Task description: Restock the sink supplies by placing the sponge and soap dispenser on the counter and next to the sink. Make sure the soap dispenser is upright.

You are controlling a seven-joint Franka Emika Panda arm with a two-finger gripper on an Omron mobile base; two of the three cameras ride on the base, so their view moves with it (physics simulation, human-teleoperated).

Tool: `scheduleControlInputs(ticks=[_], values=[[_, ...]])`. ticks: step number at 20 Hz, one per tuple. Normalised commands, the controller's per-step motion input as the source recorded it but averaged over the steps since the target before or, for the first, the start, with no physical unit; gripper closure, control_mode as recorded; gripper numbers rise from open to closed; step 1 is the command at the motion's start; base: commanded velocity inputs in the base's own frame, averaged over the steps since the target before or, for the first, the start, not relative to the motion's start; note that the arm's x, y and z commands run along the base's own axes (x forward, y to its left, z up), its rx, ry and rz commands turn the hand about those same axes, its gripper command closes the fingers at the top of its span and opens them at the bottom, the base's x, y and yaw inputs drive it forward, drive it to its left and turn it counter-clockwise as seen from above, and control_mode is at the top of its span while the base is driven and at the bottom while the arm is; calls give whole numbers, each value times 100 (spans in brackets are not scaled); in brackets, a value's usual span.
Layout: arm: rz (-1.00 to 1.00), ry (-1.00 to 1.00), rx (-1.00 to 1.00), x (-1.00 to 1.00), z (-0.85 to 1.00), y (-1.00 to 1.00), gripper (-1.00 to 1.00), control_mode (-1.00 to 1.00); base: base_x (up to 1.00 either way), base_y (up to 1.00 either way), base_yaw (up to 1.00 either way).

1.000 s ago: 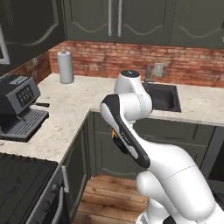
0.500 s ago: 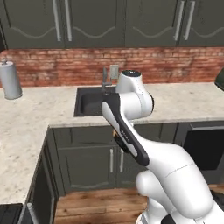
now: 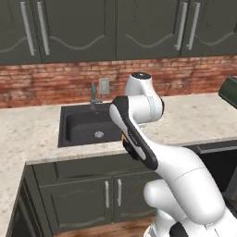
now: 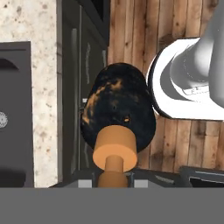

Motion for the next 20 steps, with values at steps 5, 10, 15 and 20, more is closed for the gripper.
scheduleControlInputs(ticks=[5, 10, 15, 20], values=[[0, 0, 0, 0, 0, 0, 100, 100, 21, -59, -11], [0, 0, 0, 0, 0, 0, 100, 100, 42, -44, -7], [0, 0, 0, 0, 0, 0, 100, 100, 74, -30, 0], [0, 0, 4, 6, 0, -13, 100, -100, 35, -41, 0]])
